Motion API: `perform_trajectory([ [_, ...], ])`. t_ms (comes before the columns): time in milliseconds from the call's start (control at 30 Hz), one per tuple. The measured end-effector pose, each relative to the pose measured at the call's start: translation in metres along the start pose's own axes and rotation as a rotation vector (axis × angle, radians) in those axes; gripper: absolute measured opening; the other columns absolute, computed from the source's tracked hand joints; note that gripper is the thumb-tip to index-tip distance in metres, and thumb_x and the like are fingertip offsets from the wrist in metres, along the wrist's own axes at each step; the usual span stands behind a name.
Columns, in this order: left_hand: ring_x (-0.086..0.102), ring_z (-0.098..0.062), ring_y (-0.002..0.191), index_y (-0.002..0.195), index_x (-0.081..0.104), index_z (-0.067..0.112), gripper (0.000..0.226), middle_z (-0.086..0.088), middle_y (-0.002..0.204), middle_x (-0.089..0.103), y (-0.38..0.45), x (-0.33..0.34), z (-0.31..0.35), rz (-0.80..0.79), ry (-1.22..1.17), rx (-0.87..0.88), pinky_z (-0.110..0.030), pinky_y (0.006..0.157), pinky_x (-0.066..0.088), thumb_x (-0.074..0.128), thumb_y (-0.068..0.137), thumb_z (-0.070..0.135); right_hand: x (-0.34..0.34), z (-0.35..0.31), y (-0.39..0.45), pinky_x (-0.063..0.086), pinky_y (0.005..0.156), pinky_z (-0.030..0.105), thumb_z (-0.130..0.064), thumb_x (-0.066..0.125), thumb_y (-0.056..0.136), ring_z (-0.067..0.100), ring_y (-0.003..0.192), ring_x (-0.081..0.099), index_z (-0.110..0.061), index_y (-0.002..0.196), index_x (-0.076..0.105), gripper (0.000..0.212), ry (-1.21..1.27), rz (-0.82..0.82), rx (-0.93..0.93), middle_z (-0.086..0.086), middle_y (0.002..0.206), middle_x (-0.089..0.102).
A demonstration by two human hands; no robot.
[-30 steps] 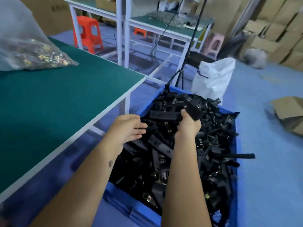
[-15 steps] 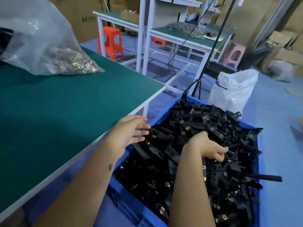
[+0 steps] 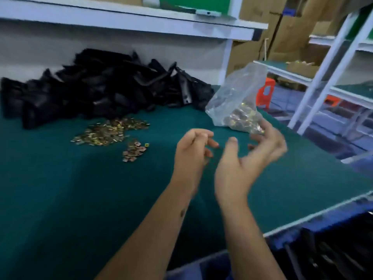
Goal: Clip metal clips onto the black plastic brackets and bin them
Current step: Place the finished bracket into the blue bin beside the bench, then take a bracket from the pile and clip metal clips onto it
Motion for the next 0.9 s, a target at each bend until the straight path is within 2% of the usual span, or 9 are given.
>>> perform_trajectory([
  [100,0.057,-0.003,0.055,0.084,0.064,0.012,0.024,0.011,0.06,0.063,0.019,-0.084,0.022,0.266,0.031,0.106,-0.019,0.053,0.047,0.047,0.1,0.006,0.097,0.004,-0.044,0.039,0.1,0.025,-0.001,0.055,0.082,0.017,0.113,0.045,-0.017,0.128,0.049,0.049,-0.006,-0.459,0.022,0.0,0.13,0.033],
  [167,0.057,0.0,0.056,0.083,0.065,0.015,0.025,0.011,0.06,0.063,0.029,-0.14,0.034,0.455,0.148,0.142,-0.019,0.055,0.047,0.048,0.099,0.009,0.143,0.011,-0.068,0.04,0.102,0.03,-0.003,0.059,0.083,0.016,0.115,0.043,-0.014,0.131,0.049,0.049,-0.095,-0.693,-0.027,-0.003,0.129,0.032],
  [300,0.052,-0.013,0.068,0.076,0.061,0.021,0.028,0.001,0.075,0.06,0.045,-0.229,0.045,0.713,0.246,0.14,-0.031,0.066,0.042,0.047,0.097,0.009,0.194,0.044,-0.089,0.041,0.101,0.041,-0.013,0.062,0.088,0.017,0.117,0.042,-0.018,0.134,0.045,0.049,-0.296,-0.931,-0.147,0.002,0.135,0.034],
  [400,0.05,-0.011,0.066,0.077,0.061,0.023,0.026,0.003,0.079,0.061,0.054,-0.261,0.034,0.805,0.308,0.052,-0.028,0.063,0.044,0.046,0.094,0.012,0.223,0.074,-0.088,0.041,0.102,0.042,-0.019,0.06,0.091,0.018,0.117,0.041,-0.022,0.137,0.044,0.049,-0.407,-1.008,-0.076,-0.002,0.132,0.035],
  [500,0.051,-0.008,0.062,0.082,0.064,0.028,0.025,0.008,0.075,0.063,0.065,-0.262,0.025,0.737,0.423,0.003,-0.025,0.057,0.043,0.045,0.093,0.016,0.248,0.101,-0.077,0.04,0.103,0.042,-0.02,0.056,0.092,0.017,0.116,0.038,-0.026,0.137,0.045,0.047,-0.44,-1.045,0.08,-0.007,0.121,0.032],
  [667,0.049,0.003,0.049,0.077,0.065,0.032,0.024,0.016,0.062,0.061,0.072,-0.264,0.021,0.681,0.455,-0.032,-0.029,0.058,0.042,0.049,0.092,0.022,0.293,0.128,-0.047,0.037,0.094,0.032,-0.022,0.055,0.094,0.019,0.122,0.034,-0.035,0.137,0.048,0.045,-0.304,-0.933,0.334,-0.005,0.121,0.028],
  [767,0.049,0.002,0.048,0.076,0.066,0.033,0.025,0.015,0.062,0.062,0.075,-0.267,0.019,0.697,0.437,-0.069,-0.03,0.059,0.043,0.051,0.093,0.023,0.317,0.136,-0.034,0.028,0.101,0.03,-0.028,0.054,0.098,0.015,0.117,0.03,-0.044,0.146,0.036,0.054,-0.117,-0.872,0.55,-0.004,0.126,0.023],
  [833,0.05,0.004,0.046,0.078,0.067,0.033,0.024,0.015,0.067,0.064,0.076,-0.267,0.018,0.704,0.445,-0.084,-0.03,0.059,0.043,0.051,0.093,0.023,0.326,0.139,-0.029,0.028,0.103,0.031,-0.03,0.049,0.102,0.015,0.117,0.033,-0.041,0.149,0.032,0.052,-0.084,-0.859,0.637,0.0,0.137,0.022],
  [900,0.05,0.006,0.047,0.081,0.067,0.032,0.023,0.015,0.068,0.065,0.076,-0.265,0.018,0.693,0.472,-0.079,-0.03,0.058,0.043,0.051,0.093,0.022,0.331,0.143,-0.026,0.029,0.108,0.033,-0.03,0.045,0.104,0.019,0.13,0.035,-0.035,0.15,0.037,0.046,-0.107,-0.851,0.688,0.001,0.153,0.016],
])
Point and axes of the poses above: each hand's wrist, its own y-axis towards the middle knuckle, its own x-axis out of the palm, z = x × y, the point moved 6 cm from there along y, towards the middle knuckle
